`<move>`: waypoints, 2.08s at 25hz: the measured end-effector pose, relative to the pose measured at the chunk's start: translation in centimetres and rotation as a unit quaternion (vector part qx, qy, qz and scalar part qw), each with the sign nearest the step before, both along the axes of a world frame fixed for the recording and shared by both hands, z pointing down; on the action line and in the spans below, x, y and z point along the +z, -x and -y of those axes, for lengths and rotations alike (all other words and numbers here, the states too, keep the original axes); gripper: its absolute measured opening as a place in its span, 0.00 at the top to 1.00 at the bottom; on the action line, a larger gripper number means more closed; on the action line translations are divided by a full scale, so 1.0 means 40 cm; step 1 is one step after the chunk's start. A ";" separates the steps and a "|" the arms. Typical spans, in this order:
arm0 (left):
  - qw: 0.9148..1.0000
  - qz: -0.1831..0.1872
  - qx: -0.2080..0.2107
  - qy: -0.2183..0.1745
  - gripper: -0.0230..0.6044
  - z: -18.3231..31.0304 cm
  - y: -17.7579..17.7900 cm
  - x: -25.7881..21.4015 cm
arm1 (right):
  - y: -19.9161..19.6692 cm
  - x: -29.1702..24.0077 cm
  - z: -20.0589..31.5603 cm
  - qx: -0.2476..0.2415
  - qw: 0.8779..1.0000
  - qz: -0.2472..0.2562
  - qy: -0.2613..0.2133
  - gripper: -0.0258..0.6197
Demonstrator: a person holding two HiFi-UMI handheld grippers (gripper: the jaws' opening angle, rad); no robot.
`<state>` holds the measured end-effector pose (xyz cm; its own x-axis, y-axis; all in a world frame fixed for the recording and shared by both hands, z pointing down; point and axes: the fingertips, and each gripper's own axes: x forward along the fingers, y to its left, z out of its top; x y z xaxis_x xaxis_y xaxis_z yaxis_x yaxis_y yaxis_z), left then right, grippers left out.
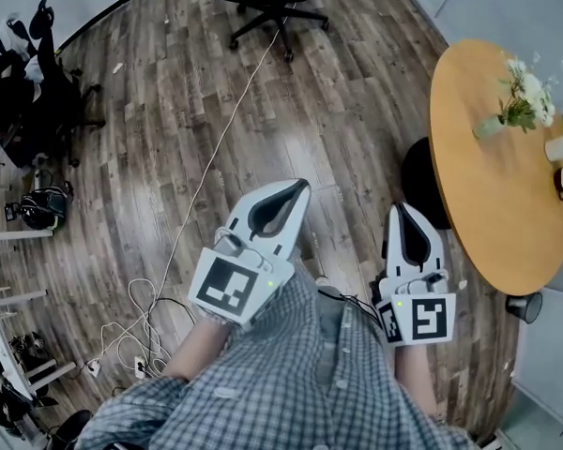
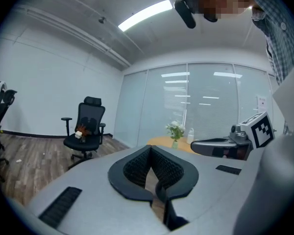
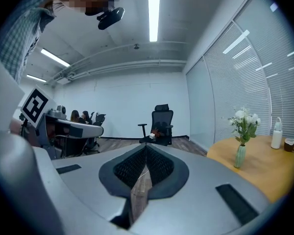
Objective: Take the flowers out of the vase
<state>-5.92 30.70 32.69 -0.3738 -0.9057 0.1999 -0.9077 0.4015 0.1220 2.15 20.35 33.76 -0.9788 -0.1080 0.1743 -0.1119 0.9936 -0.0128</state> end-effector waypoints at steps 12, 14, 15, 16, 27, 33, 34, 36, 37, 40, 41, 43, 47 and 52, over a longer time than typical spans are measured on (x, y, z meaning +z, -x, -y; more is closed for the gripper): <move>0.998 0.023 0.049 -0.024 0.95 0.048 0.239 -0.033 | 0.206 -0.038 0.044 0.067 0.997 0.026 -0.006 0.95; 0.998 0.023 0.058 -0.023 0.95 0.061 0.259 -0.032 | 0.211 -0.035 0.060 0.082 0.996 0.019 -0.015 0.95; 0.997 0.026 0.063 -0.023 0.95 0.070 0.268 -0.033 | 0.212 -0.034 0.069 0.089 0.996 0.017 -0.018 0.95; 0.997 0.029 0.068 -0.021 0.95 0.078 0.276 -0.034 | 0.212 -0.031 0.077 0.097 0.995 0.015 -0.020 0.95; 0.994 0.018 0.104 -0.023 0.95 0.195 0.324 -0.016 | 0.223 0.006 0.181 0.149 0.988 -0.002 -0.026 0.95; 0.995 0.034 0.091 -0.001 0.95 0.312 0.387 -0.001 | 0.245 0.045 0.310 0.162 0.986 -0.021 -0.039 0.95; 0.995 0.029 0.093 0.002 0.95 0.334 0.398 0.003 | 0.252 0.047 0.335 0.165 0.985 -0.020 -0.036 0.95; 0.995 0.019 0.097 0.008 0.95 0.384 0.414 0.015 | 0.263 0.045 0.384 0.168 0.985 -0.018 -0.030 0.95; 0.995 0.015 0.101 0.006 0.95 0.414 0.416 0.015 | 0.267 0.042 0.408 0.167 0.985 -0.018 -0.030 0.95; 0.992 0.019 0.123 -0.015 0.95 0.517 0.403 -0.010 | 0.280 0.043 0.481 0.158 0.986 -0.026 -0.046 0.95; 0.991 0.028 0.132 -0.021 0.95 0.554 0.396 -0.021 | 0.285 0.044 0.507 0.157 0.986 -0.029 -0.052 0.95; 0.987 0.039 0.150 -0.028 0.95 0.623 0.381 -0.038 | 0.292 0.044 0.555 0.158 0.985 -0.033 -0.056 0.95; 0.981 0.034 0.190 -0.025 0.95 0.747 0.354 -0.050 | 0.302 0.007 0.641 0.163 0.985 -0.012 -0.062 0.95; 0.969 0.036 0.241 -0.028 0.95 0.899 0.309 -0.064 | 0.247 0.001 0.766 0.218 0.974 -0.038 -0.057 0.95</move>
<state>-18.27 -5.25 30.13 0.0852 -0.9872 0.1351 -0.9951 -0.0775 0.0614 -7.71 -10.29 33.81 -0.8208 -0.5325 0.2065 -0.5189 0.8464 0.1199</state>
